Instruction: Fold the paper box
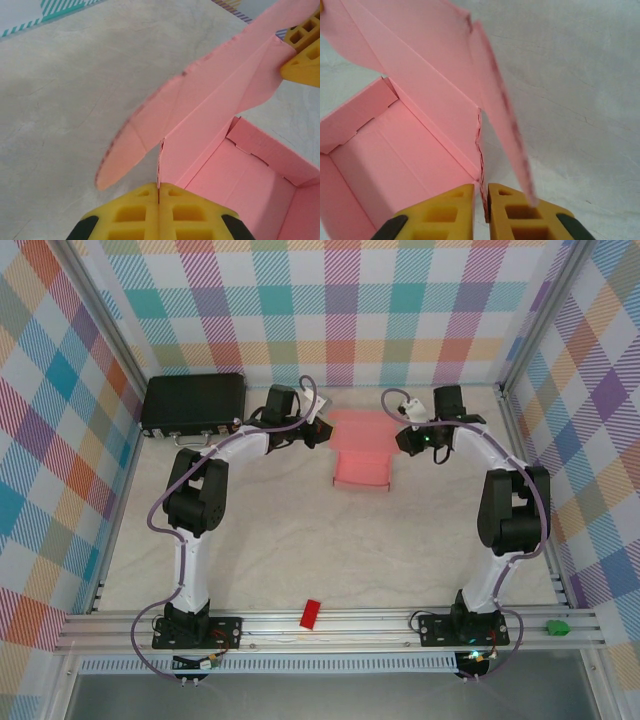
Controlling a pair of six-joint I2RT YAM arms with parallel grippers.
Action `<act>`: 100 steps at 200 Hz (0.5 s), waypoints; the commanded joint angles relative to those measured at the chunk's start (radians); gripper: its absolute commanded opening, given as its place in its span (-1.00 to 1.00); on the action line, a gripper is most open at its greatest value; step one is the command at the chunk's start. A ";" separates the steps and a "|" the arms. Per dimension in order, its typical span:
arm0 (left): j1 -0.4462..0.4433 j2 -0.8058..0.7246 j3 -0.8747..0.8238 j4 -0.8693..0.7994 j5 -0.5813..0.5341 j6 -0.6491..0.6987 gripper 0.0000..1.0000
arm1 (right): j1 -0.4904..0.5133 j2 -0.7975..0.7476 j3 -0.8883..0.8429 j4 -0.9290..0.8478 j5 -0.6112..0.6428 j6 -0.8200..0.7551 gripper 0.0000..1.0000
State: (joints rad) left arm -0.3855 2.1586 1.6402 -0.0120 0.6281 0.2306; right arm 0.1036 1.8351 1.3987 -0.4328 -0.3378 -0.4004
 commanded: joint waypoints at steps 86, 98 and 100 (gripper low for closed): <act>-0.057 -0.077 -0.038 0.044 -0.189 -0.113 -1.00 | 0.087 -0.102 -0.099 0.136 0.204 0.121 -0.84; -0.064 -0.083 -0.047 0.055 -0.211 -0.121 -1.00 | 0.100 -0.112 -0.116 0.159 0.239 0.131 -0.84; -0.065 -0.083 -0.049 0.057 -0.216 -0.123 -1.00 | 0.102 -0.113 -0.118 0.159 0.245 0.133 -0.84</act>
State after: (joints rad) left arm -0.4294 2.1361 1.6188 0.0109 0.4778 0.1455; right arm 0.1783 1.7691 1.3117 -0.3401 -0.1669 -0.3058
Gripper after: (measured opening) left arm 0.049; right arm 0.081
